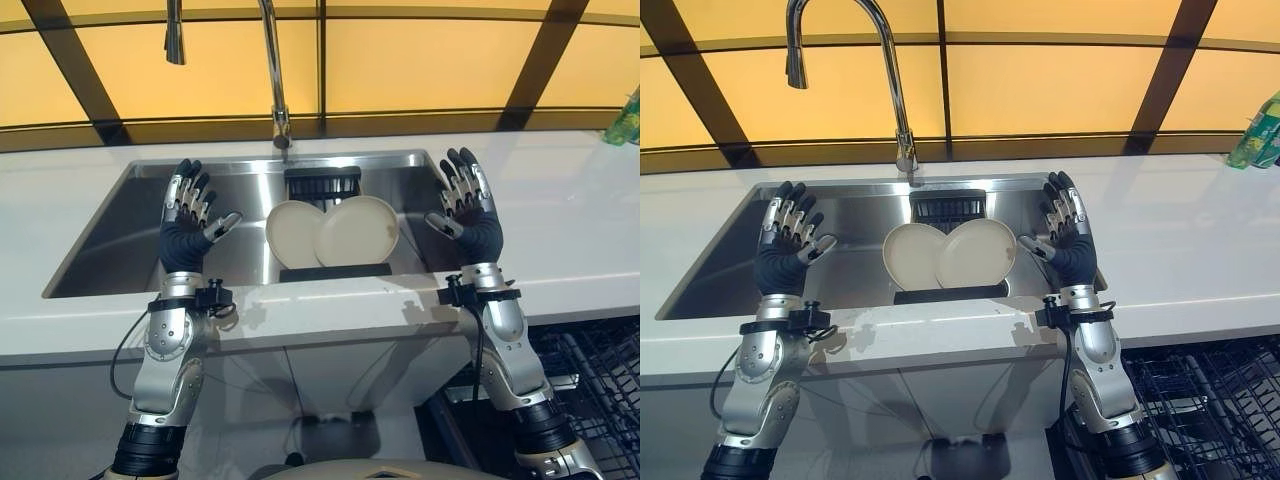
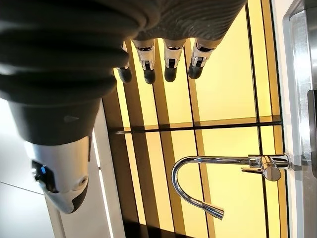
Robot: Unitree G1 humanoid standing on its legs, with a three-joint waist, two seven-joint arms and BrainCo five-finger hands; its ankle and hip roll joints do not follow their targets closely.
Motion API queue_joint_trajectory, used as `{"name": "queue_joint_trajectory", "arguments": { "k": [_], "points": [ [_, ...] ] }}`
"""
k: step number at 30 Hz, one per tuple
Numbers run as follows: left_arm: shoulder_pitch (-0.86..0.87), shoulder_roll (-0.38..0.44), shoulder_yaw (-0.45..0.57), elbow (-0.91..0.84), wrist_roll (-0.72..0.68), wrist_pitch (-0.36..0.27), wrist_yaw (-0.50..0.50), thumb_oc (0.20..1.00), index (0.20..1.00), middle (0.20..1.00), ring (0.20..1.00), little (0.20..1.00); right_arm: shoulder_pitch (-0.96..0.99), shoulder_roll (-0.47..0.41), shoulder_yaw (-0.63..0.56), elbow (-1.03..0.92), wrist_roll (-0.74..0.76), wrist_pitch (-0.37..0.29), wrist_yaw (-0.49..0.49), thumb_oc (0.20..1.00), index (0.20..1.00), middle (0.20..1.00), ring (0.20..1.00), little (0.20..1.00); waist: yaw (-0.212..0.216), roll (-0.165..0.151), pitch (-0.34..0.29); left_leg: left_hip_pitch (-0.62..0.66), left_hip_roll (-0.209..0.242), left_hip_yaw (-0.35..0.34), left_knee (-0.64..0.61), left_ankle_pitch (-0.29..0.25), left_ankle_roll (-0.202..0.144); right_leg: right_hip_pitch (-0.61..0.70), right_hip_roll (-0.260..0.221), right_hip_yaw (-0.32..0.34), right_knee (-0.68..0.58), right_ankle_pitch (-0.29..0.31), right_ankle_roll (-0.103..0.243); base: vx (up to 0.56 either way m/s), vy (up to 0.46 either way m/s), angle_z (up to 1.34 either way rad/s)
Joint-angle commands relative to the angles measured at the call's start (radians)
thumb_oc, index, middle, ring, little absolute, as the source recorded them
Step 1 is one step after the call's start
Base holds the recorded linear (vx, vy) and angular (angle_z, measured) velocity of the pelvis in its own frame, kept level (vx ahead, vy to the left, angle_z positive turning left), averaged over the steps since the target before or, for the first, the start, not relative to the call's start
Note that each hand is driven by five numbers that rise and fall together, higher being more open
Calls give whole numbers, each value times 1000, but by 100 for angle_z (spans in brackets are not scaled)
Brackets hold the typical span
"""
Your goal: Pick up plates and place into dishwasher.
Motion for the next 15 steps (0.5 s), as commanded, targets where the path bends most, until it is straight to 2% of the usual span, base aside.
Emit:
{"name": "queue_joint_trajectory", "arguments": {
  "k": [1,15],
  "points": [
    [-49,34,25,48,-17,-22,-20,1000,1000,1000,1000,1000,-40,-8,-31,-66,18,-52,-4,1000,1000,1000,1000,1000,-9,13,-57,7,73,29,1,-40,-36,-61,-14,-46,3,60,15,0,0,0],
    [-47,40,26,39,-13,-28,-47,1000,1000,1000,1000,1000,-40,-10,-29,-66,20,-46,-11,1000,1000,1000,1000,1000,-10,14,-56,8,78,31,1,-38,-38,-62,-8,-39,3,60,13,1,-3,0]
  ]
}}
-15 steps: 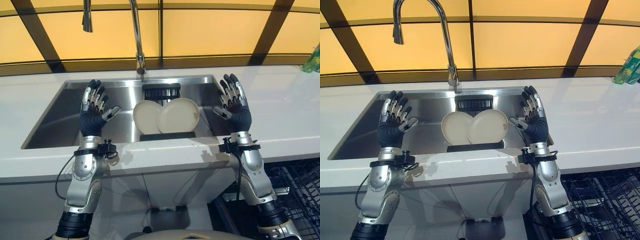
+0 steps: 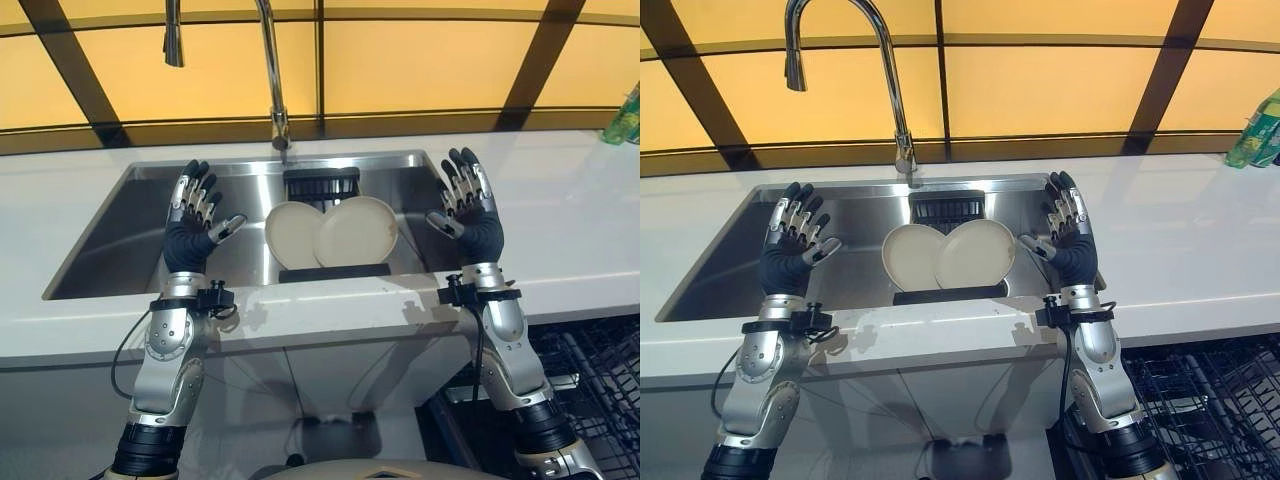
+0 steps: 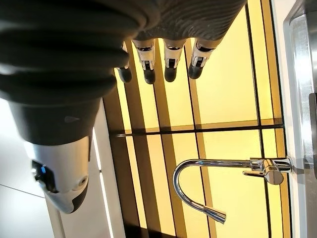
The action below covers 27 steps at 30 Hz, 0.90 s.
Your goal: Pick up plates and place into dishwasher.
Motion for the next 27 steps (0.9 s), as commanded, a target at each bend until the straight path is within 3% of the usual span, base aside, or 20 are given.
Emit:
{"name": "queue_joint_trajectory", "arguments": {
  "k": [1,11,19,23,27],
  "points": [
    [-44,41,27,39,-13,-44,-16,1000,1000,1000,1000,1000,-37,-10,-29,-67,20,-47,3,1000,1000,1000,1000,1000,-9,11,-54,5,77,26,1,-37,-38,-63,-8,-45,3,60,13,17,-37,-1],
    [-29,47,40,33,-10,-46,-29,1000,1000,1000,1000,1000,-24,-11,-30,-76,25,-43,11,1000,1000,1000,1000,1000,-11,9,-51,6,91,27,1,-28,-43,-65,13,-36,3,57,0,23,-76,-4],
    [-24,57,49,25,-7,-39,-25,1000,1000,1000,1000,1000,-27,-30,-33,-86,28,-22,13,1000,1000,1000,1000,1000,-16,2,-32,-5,127,1,37,-7,-65,-76,63,-10,56,23,-38,39,-128,-5],
    [-14,56,64,33,-11,-55,-23,1000,1000,1000,1000,1000,-17,-53,-44,-86,41,-23,24,1000,1000,1000,1000,1000,-23,-18,-6,-45,130,7,188,-52,-71,-88,68,-8,98,6,-59,30,-130,-2],
    [5,50,87,51,-17,-89,-27,1000,1000,1000,1000,1000,-3,-47,-40,-74,44,-55,49,1000,1000,1000,1000,1000,-18,-34,41,-150,85,-13,408,-21,-41,-93,84,20,135,9,-84,16,-100,-5]
  ]
}}
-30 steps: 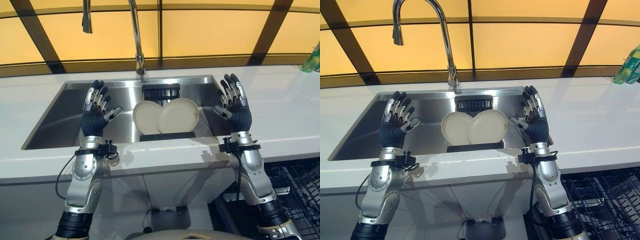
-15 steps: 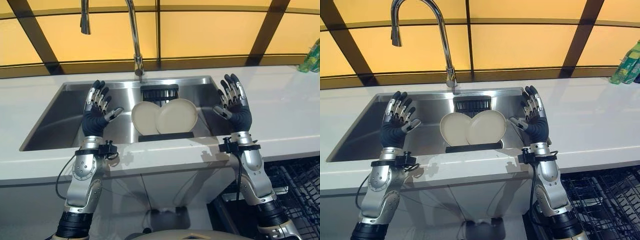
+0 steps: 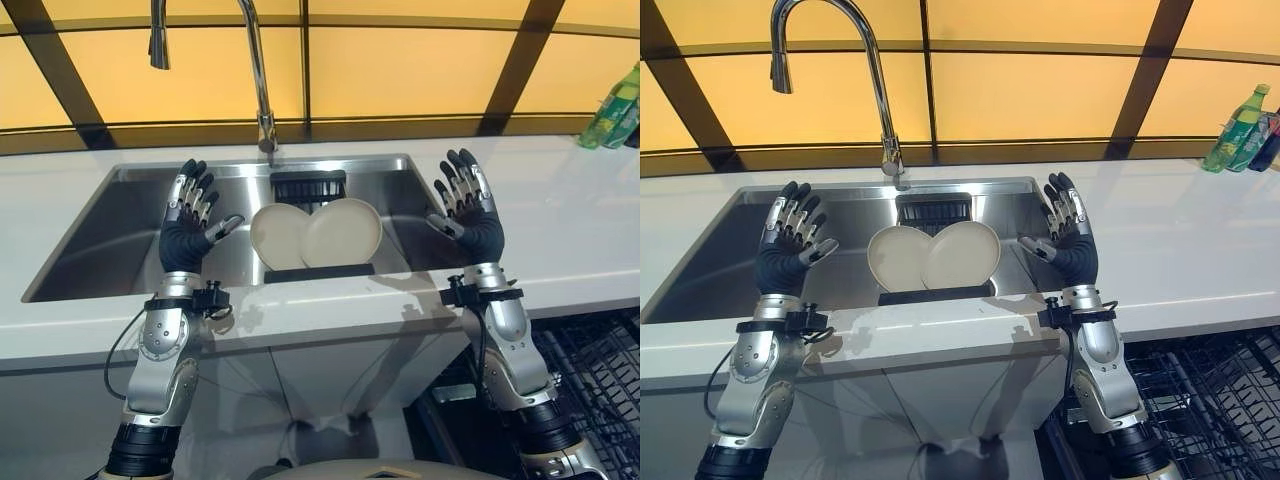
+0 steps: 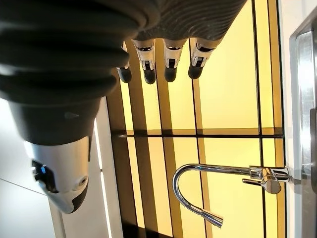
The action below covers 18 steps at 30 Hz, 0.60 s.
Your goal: Pick up plates and place into dishwasher.
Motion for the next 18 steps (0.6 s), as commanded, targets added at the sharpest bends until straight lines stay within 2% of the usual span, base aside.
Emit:
{"name": "queue_joint_trajectory", "arguments": {
  "k": [1,4,6,8,10,12,13,15,18],
  "points": [
    [-1,27,60,37,-15,-86,-8,1000,1000,1000,1000,1000,-13,-5,-31,-66,21,-69,27,1000,1000,1000,1000,1000,-13,-23,38,-132,8,-50,287,31,17,-38,23,-1,58,48,-38,93,16,-13],
    [-7,27,61,28,-6,-84,17,1000,1000,1000,1000,1000,-55,2,-5,-46,0,-66,18,1000,1000,1000,1000,1000,15,-6,49,-134,-15,-111,148,86,16,-17,42,35,58,30,-33,160,90,-37],
    [-14,28,62,28,-2,-85,31,1000,1000,1000,1000,1000,-72,-1,-7,-48,3,-48,10,1000,1000,1000,1000,1000,27,9,49,-152,10,-135,34,168,-7,11,49,48,49,9,-33,243,179,-47],
    [-11,27,64,33,1,-96,35,1000,1000,1000,1000,1000,-75,-2,-13,-49,5,-37,20,1000,1000,1000,1000,1000,36,21,50,-171,24,-162,-23,225,-17,23,53,62,48,5,-33,254,200,-46],
    [3,25,73,37,14,-111,37,1000,1000,1000,1000,1000,-75,-9,-9,-50,7,-29,32,1000,1000,1000,1000,1000,48,32,48,-182,23,-207,-48,243,-20,35,50,83,56,-12,-33,293,209,-42],
    [19,25,86,30,34,-112,36,1000,1000,1000,1000,1000,-65,-15,-9,-51,13,-32,42,1000,1000,1000,1000,1000,53,35,46,-182,7,-233,-26,218,-16,43,37,94,79,-41,-34,268,199,-35],
    [24,31,96,35,45,-114,38,1000,1000,1000,1000,1000,-60,-21,-11,-45,25,-41,48,1000,1000,1000,1000,1000,51,37,45,-175,-4,-232,-11,164,-9,34,27,96,96,-44,-25,182,169,-43],
    [20,42,96,45,56,-100,53,1000,1000,1000,1000,1000,-39,-27,-18,-44,37,-44,44,1000,1000,1000,1000,1000,38,33,37,-156,-15,-199,10,104,-8,26,3,80,119,-49,-10,281,235,-33],
    [-6,76,100,61,92,-93,54,1000,1000,1000,1000,1000,4,-50,-48,-69,63,-41,51,1000,1000,1000,1000,1000,16,26,16,-133,-35,-176,28,75,2,14,-25,61,141,-45,10,311,214,2]
  ]
}}
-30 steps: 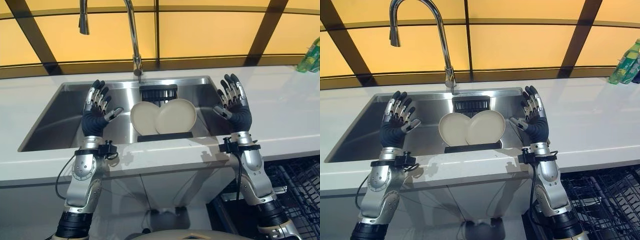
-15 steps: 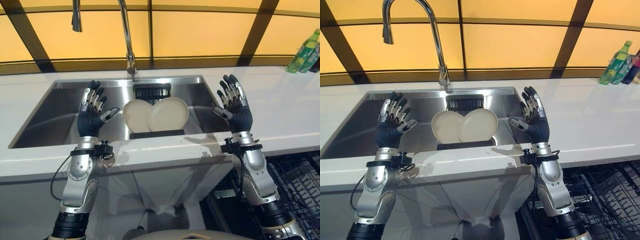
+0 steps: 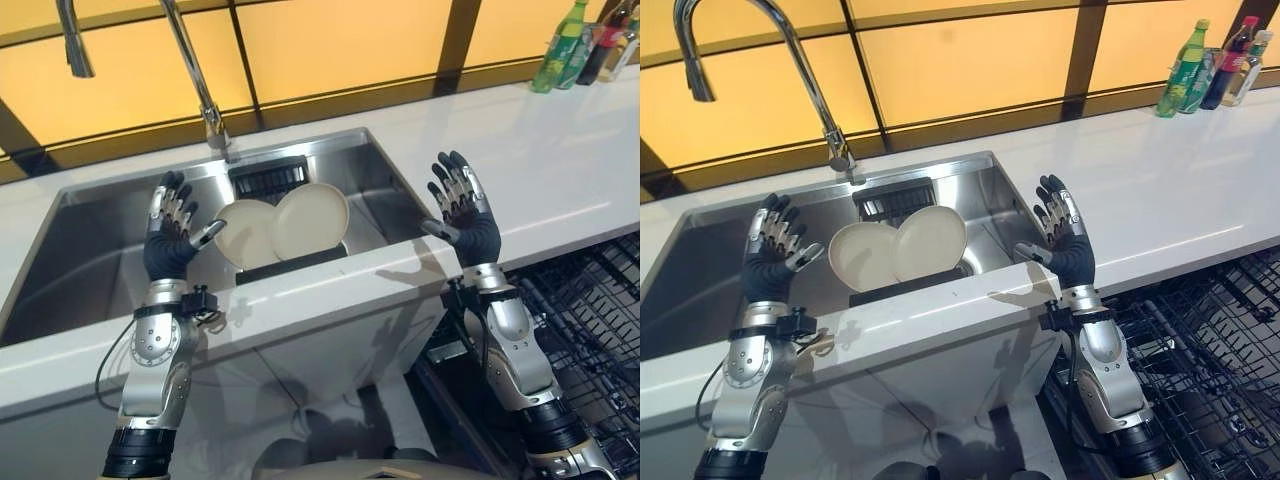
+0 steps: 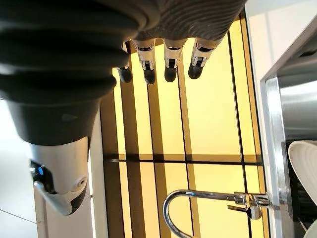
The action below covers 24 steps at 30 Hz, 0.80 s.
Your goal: Pick up plates and place into dishwasher.
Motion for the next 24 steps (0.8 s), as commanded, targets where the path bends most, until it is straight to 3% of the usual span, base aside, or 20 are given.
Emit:
{"name": "queue_joint_trajectory", "arguments": {
  "k": [1,8,15,24],
  "points": [
    [-15,91,51,-6,83,-53,13,1000,1000,1000,1000,1000,14,7,-56,-83,51,-36,9,1000,1000,1000,1000,1000,-3,-61,-79,-126,-10,-15,-113,216,-4,127,-20,-95,-66,32,-14,319,190,-9],
    [-59,172,66,32,181,-64,37,1000,1000,1000,1000,1000,37,31,-43,-91,31,-12,-22,1000,1000,1000,1000,1000,-24,-66,-106,-86,-37,17,-116,179,35,87,-60,-95,-47,62,19,190,106,-17],
    [-115,271,69,83,229,-34,35,1000,1000,1000,1000,1000,35,26,-38,-83,38,-5,-28,1000,1000,1000,1000,1000,-41,-57,-123,-68,-48,50,-147,168,59,68,-75,-85,-57,92,39,84,46,-8],
    [-146,345,32,158,267,40,-126,1000,1000,1000,1000,1000,45,22,-29,-83,12,15,-61,1000,1000,1000,1000,1000,-69,-30,-113,-50,-59,73,-147,140,72,22,-93,-75,-21,91,54,86,46,-5]
  ]
}}
